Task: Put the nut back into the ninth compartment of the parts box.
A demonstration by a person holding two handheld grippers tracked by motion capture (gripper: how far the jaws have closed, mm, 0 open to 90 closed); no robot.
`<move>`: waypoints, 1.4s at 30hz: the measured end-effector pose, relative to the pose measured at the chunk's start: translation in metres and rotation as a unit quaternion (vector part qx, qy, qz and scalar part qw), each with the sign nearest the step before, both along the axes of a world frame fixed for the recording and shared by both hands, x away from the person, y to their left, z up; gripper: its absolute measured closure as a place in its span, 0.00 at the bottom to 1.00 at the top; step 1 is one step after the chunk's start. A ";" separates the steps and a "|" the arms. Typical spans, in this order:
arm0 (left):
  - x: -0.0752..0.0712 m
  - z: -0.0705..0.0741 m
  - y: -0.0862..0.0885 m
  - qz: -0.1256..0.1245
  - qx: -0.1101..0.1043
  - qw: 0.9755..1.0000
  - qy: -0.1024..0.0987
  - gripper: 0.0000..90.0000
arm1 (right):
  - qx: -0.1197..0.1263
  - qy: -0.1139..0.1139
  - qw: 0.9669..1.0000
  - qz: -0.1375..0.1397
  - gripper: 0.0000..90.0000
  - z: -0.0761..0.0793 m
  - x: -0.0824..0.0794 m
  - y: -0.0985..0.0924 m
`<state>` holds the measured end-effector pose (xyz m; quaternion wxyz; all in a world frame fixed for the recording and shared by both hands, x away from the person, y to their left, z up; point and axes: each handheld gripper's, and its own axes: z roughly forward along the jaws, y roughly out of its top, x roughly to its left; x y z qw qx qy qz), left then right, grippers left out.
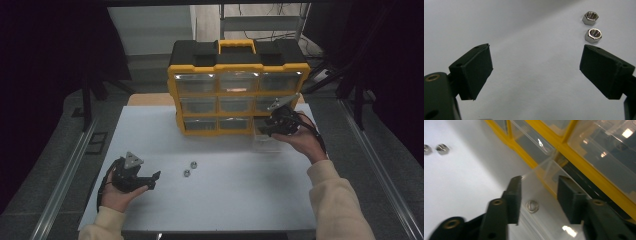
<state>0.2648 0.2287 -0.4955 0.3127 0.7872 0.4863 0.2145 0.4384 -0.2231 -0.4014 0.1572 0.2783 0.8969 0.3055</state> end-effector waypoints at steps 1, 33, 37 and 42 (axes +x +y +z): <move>0.000 0.000 0.000 0.001 -0.002 1.000 -0.001 0.13 | 0.003 -0.001 1.000 0.000 0.53 0.001 -0.001 0.000; -0.001 0.001 -0.002 -0.002 0.001 1.000 -0.003 0.13 | 0.043 0.015 0.994 0.100 0.30 -0.006 -0.036 0.062; -0.001 0.001 -0.001 -0.003 0.002 1.000 -0.002 0.13 | 0.045 0.014 0.993 0.107 0.30 -0.009 -0.039 0.068; -0.001 0.001 -0.001 -0.001 0.001 1.000 -0.003 0.13 | 0.040 0.016 0.992 0.117 0.29 -0.014 -0.042 0.077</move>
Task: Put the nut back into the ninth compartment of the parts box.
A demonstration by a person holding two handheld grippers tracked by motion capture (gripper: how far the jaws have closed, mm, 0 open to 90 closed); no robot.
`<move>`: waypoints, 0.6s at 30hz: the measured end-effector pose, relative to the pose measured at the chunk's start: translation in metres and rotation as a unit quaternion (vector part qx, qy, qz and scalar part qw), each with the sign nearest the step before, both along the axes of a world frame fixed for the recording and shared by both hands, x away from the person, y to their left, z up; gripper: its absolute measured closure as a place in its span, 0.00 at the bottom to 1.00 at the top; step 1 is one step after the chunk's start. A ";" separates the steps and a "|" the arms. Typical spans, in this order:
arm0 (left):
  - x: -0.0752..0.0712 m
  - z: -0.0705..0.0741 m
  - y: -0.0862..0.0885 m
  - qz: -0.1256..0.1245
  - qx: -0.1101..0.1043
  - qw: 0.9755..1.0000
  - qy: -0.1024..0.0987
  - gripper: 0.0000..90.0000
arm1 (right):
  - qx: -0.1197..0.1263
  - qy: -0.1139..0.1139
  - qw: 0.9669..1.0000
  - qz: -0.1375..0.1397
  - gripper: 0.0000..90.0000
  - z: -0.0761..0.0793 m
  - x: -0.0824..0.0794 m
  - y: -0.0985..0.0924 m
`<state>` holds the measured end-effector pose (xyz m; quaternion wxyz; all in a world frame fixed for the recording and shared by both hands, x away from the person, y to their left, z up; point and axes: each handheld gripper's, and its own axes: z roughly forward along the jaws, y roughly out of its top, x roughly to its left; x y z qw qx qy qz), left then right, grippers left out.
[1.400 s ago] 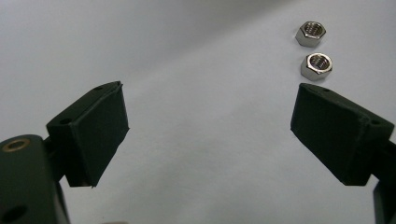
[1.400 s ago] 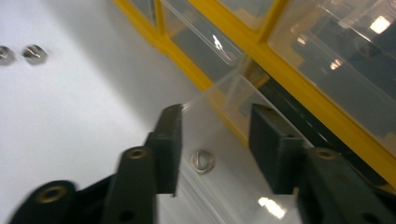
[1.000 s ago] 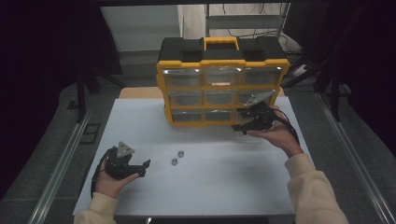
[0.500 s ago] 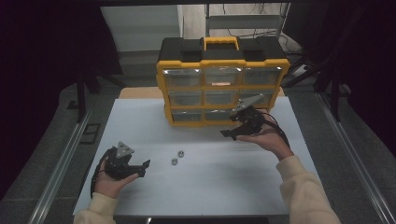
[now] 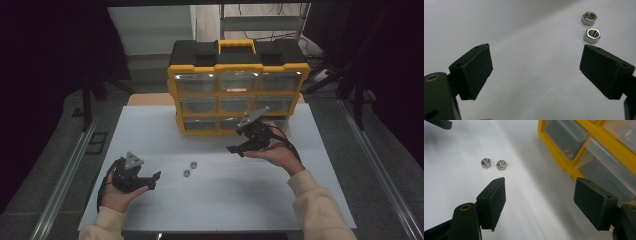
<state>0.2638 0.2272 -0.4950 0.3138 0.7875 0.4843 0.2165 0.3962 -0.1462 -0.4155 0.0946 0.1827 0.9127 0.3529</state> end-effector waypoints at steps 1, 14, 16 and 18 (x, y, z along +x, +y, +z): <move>0.000 0.000 0.000 0.000 0.000 1.000 0.000 0.13 | -0.001 0.002 1.000 0.001 0.29 -0.001 -0.001 0.002; 0.000 0.000 0.001 -0.001 0.002 1.000 0.001 0.13 | -0.007 0.014 1.000 0.026 0.29 -0.018 -0.007 0.025; 0.000 0.000 0.001 0.000 0.002 1.000 0.000 0.13 | -0.006 0.013 0.999 0.029 0.29 -0.020 -0.007 0.027; 0.000 0.000 0.001 -0.001 0.002 1.000 0.001 0.13 | -0.007 0.019 0.999 0.025 0.29 -0.021 -0.008 0.029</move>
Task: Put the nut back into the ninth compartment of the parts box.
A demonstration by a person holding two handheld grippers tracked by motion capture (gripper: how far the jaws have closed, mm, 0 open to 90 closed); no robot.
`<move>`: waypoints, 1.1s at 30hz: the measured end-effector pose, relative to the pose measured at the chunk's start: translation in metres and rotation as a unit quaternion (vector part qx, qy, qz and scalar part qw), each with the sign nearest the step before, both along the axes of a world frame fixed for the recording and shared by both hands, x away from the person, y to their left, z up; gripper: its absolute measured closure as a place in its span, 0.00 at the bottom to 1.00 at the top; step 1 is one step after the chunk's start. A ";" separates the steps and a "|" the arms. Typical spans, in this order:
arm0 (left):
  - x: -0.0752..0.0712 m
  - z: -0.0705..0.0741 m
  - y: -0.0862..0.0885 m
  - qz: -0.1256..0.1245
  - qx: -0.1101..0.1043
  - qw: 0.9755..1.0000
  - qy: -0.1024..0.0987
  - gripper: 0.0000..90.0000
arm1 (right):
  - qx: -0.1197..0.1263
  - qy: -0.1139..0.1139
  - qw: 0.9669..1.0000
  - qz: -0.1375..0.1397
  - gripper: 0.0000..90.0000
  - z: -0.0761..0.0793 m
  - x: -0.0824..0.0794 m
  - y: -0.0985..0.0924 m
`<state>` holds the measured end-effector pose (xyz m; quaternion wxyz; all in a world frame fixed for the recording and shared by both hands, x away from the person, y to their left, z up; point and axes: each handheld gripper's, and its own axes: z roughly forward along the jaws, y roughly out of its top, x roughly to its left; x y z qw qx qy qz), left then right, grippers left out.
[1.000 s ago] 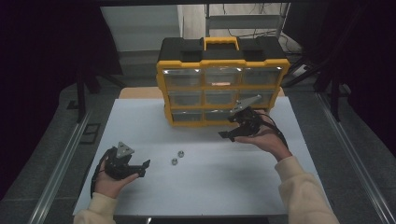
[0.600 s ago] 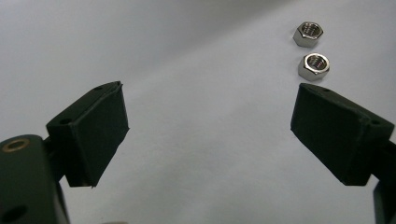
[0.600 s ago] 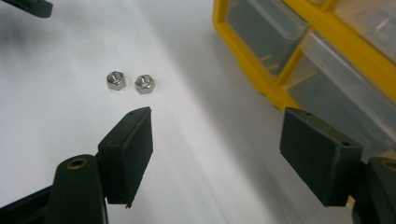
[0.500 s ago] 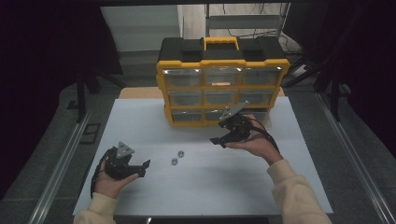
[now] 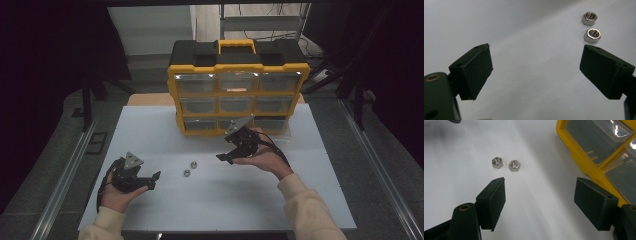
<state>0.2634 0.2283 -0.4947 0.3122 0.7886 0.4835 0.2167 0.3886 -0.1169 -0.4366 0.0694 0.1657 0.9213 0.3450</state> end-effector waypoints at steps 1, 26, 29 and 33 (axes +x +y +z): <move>0.000 0.000 0.000 0.000 0.000 1.000 0.000 0.13 | 0.000 -0.003 1.000 0.004 0.29 -0.001 0.001 0.001; 0.000 0.000 0.000 -0.001 0.001 1.000 -0.001 0.13 | -0.010 0.011 0.999 0.029 0.29 -0.016 -0.002 0.033; 0.000 0.000 0.000 -0.001 0.001 1.000 -0.001 0.13 | -0.012 0.013 0.999 0.032 0.29 -0.019 -0.001 0.037; 0.000 0.000 0.000 -0.001 0.000 1.000 -0.001 0.13 | -0.014 0.016 0.999 0.039 0.29 -0.024 0.000 0.044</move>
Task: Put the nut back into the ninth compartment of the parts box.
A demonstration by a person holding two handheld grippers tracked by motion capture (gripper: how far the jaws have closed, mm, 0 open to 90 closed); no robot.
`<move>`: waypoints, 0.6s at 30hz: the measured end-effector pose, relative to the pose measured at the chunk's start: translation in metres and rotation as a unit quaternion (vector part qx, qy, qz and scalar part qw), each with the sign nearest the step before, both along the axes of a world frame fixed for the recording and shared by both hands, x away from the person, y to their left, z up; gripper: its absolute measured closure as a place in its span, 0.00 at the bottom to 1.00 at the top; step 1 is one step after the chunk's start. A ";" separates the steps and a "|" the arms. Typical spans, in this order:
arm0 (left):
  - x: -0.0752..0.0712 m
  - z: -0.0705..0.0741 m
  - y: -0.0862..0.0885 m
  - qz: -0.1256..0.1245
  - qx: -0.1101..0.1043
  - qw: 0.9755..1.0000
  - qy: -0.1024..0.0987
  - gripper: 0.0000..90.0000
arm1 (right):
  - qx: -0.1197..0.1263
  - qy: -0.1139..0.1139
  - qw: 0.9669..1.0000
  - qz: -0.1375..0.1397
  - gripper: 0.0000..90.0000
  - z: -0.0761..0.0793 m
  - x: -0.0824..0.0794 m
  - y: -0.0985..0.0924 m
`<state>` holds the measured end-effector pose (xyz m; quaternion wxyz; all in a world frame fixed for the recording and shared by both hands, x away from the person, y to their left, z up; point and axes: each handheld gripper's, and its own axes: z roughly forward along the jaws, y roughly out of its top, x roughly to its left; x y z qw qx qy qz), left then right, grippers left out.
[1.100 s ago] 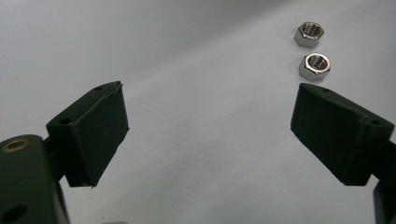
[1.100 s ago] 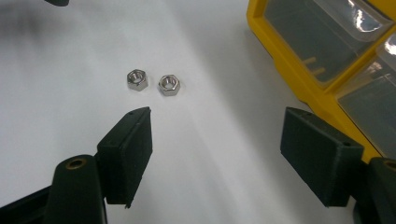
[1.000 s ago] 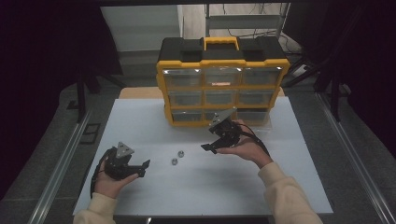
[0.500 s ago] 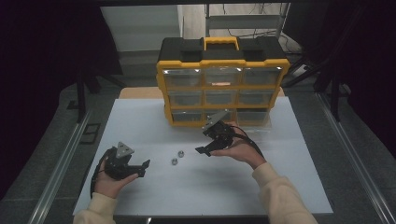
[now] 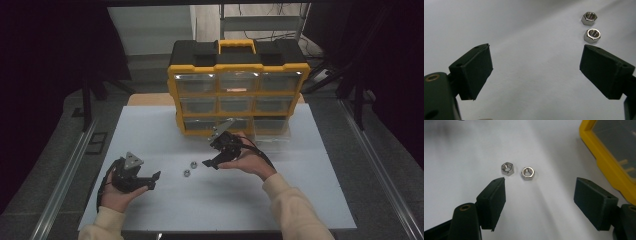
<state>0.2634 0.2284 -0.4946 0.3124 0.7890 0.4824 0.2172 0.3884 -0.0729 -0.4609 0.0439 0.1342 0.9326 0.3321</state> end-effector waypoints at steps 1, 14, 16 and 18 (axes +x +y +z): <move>0.000 0.000 0.000 0.000 0.000 1.000 0.000 0.13 | -0.002 0.002 1.000 0.000 0.29 -0.001 0.000 0.002; 0.000 -0.001 0.001 0.002 -0.003 1.000 0.000 0.13 | -0.017 0.008 1.000 0.009 0.30 -0.012 0.006 0.016; 0.000 -0.001 0.001 0.002 -0.003 1.000 -0.001 0.13 | -0.019 0.006 1.000 0.014 0.30 -0.014 0.008 0.019; 0.000 -0.001 0.001 0.002 -0.003 1.000 -0.001 0.13 | -0.023 0.008 1.000 0.013 0.30 -0.015 0.008 0.021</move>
